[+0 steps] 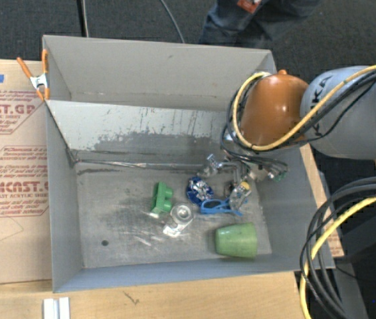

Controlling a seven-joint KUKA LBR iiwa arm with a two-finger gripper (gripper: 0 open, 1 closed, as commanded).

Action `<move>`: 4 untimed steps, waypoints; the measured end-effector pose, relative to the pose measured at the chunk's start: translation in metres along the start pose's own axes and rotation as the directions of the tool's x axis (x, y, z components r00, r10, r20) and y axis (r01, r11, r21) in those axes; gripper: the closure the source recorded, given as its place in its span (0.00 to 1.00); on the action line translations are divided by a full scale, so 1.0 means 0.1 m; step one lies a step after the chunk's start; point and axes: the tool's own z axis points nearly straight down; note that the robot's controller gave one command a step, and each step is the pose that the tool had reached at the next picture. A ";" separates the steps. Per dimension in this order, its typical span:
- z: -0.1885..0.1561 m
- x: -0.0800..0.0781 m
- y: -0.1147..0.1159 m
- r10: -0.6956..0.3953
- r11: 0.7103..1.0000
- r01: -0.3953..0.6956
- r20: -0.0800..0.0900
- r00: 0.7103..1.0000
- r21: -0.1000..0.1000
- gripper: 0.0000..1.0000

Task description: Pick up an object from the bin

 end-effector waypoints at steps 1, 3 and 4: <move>0.00 -0.34 0.49 0.163 0.987 -0.163 -0.001 0.987 0.000 0.00; -0.84 -0.38 0.47 0.165 0.986 -0.165 -0.003 0.986 -0.003 1.00; -1.17 -0.40 0.47 0.165 0.986 -0.165 -0.006 0.986 -0.005 1.00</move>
Offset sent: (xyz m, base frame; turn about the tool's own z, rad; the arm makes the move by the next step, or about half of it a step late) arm -0.0095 0.0590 -0.0053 0.1635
